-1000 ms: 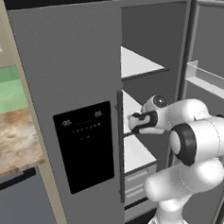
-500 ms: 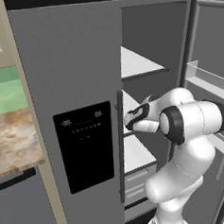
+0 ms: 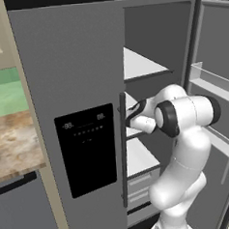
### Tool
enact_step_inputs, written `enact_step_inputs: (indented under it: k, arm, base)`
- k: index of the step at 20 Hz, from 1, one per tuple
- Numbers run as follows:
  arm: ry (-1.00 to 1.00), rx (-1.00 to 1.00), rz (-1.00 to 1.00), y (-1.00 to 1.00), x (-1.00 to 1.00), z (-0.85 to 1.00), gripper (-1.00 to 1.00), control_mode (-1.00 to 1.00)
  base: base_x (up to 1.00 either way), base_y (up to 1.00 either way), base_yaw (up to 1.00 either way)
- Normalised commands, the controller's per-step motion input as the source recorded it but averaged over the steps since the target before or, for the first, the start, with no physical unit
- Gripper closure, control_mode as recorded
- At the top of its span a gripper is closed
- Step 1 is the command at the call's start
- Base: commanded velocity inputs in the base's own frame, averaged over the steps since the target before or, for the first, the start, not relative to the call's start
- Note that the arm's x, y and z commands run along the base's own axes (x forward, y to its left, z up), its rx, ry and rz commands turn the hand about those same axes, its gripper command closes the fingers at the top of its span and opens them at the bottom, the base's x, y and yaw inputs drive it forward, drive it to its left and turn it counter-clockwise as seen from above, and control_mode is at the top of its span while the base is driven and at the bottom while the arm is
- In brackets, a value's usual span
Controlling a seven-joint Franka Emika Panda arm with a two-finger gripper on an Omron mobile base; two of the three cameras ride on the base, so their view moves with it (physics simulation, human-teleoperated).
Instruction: Take the cakes from the fridge and place them on the empty tray on the dining counter.
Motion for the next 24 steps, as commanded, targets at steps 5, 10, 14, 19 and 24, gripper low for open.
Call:
enact_step_inputs:
  k: [5,10,14,19,24]
  arm:
    - [0.00,0.00,0.03,-0.26,0.21,-0.36,-1.00,-1.00]
    - [0.00,0.00,0.01,-0.07,0.18,-0.40,-1.00,-1.00]
    - [0.00,0.00,0.00,0.00,0.31,-0.36,-1.00,-1.00]
    - [-0.01,0.00,0.00,0.00,0.42,-0.38,-1.00,-1.00]
    - [-0.02,0.00,0.00,0.00,0.41,-0.41,-1.00,-1.00]
  base:
    - [0.00,0.00,0.00]
    - [0.00,0.00,0.00]
    - [0.00,0.00,0.00]
    - [0.00,0.00,0.00]
    - [0.00,0.00,0.00]
